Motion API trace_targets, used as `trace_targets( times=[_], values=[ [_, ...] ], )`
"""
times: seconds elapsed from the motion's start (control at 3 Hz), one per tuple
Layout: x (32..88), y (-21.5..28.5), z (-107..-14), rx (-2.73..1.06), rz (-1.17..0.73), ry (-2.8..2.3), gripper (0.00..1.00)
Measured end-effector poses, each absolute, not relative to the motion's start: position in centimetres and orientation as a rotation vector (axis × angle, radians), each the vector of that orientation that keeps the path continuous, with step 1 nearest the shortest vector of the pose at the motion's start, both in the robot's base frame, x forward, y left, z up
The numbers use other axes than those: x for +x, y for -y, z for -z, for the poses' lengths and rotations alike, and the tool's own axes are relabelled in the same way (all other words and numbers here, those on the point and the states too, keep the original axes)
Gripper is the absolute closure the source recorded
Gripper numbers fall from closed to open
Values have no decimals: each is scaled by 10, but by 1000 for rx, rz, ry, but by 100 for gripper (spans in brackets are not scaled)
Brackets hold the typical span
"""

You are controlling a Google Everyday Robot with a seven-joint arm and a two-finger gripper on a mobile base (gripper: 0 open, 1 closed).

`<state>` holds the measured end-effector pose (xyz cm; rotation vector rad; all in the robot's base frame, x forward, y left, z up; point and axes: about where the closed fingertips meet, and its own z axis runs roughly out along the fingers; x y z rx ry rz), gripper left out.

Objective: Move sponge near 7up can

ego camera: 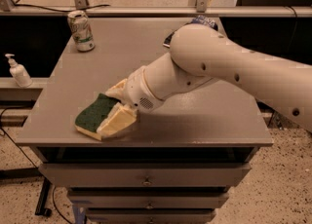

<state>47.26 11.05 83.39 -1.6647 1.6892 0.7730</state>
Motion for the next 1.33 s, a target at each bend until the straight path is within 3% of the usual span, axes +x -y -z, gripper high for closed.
trace_targets(
  times=[0.67,1.0,1.33],
  values=[
    [484,-95,-833,-1641,-752,-1714,87],
    [504,-77,-859,-1619,-692,-1730,100],
    [528,-52,-899,-1606,-587,-1729,100]
  ],
)
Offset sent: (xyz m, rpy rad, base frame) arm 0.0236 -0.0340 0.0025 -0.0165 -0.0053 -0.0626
